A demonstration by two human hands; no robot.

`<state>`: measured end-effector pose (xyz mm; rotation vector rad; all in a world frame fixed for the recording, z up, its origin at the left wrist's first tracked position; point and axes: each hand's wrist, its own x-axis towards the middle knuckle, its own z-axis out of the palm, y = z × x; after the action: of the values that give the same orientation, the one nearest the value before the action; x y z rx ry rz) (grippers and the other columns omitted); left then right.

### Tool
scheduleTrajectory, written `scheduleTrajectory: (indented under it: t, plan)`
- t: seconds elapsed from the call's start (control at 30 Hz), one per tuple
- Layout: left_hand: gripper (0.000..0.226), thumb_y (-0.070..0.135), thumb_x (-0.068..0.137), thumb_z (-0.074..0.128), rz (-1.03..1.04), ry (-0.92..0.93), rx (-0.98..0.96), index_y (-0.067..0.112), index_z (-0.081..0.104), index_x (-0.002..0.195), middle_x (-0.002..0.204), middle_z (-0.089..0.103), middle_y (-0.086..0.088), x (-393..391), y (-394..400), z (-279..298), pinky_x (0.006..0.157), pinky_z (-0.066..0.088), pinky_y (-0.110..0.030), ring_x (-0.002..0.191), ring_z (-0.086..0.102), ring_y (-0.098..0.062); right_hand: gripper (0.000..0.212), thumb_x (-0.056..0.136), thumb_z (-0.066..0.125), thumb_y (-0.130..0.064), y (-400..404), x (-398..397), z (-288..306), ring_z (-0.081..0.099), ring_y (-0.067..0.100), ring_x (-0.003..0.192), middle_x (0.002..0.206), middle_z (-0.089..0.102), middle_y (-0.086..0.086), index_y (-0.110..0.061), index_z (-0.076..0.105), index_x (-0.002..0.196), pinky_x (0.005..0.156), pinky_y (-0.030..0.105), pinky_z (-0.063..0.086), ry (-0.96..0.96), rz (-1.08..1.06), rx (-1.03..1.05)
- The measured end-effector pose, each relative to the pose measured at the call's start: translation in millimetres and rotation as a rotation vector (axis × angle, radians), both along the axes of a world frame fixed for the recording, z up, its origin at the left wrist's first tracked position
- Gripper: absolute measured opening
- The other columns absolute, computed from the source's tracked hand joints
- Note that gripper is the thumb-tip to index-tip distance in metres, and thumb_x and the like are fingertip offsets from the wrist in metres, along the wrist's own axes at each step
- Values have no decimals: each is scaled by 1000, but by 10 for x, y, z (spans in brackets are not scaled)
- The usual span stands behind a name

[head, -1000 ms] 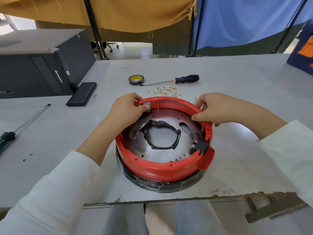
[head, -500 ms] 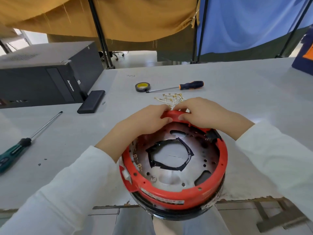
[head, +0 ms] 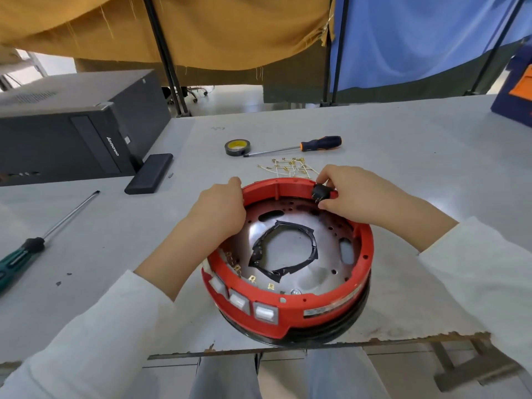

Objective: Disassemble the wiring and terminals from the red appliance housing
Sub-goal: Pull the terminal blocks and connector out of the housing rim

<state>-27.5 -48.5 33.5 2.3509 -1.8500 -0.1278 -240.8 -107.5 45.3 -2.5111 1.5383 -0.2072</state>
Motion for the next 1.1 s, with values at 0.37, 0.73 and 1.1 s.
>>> scheduleTrajectory:
  t: [0.37, 0.73, 1.1]
  plan:
    - [63, 37, 92, 55, -348, -1, -40, 17, 29, 146, 147, 34, -7, -195, -50, 86, 108, 32, -40, 133, 34, -26, 30, 90, 56, -17, -152, 95, -154, 56, 23, 107, 117, 60, -6, -29, 57, 118, 77, 39, 47, -68, 201, -174]
    - [28, 11, 93, 44, -361, 97, -132, 14, 55, 119, 122, 58, -7, -213, -411, -70, 92, 43, -41, 113, 53, -26, 32, 91, 50, -33, -183, 381, -102, 56, 23, 105, 118, 58, 2, -16, 49, 119, 69, 33, 40, 160, 321, -342]
    - [18, 10, 93, 39, -328, -45, -212, 11, 52, 106, 116, 57, -10, -217, -445, -165, 79, 40, -36, 104, 55, -29, 17, 75, 70, -29, -148, 559, -246, 63, 15, 54, 72, 64, -3, -17, 65, 86, 43, 26, 28, 459, 166, -698]
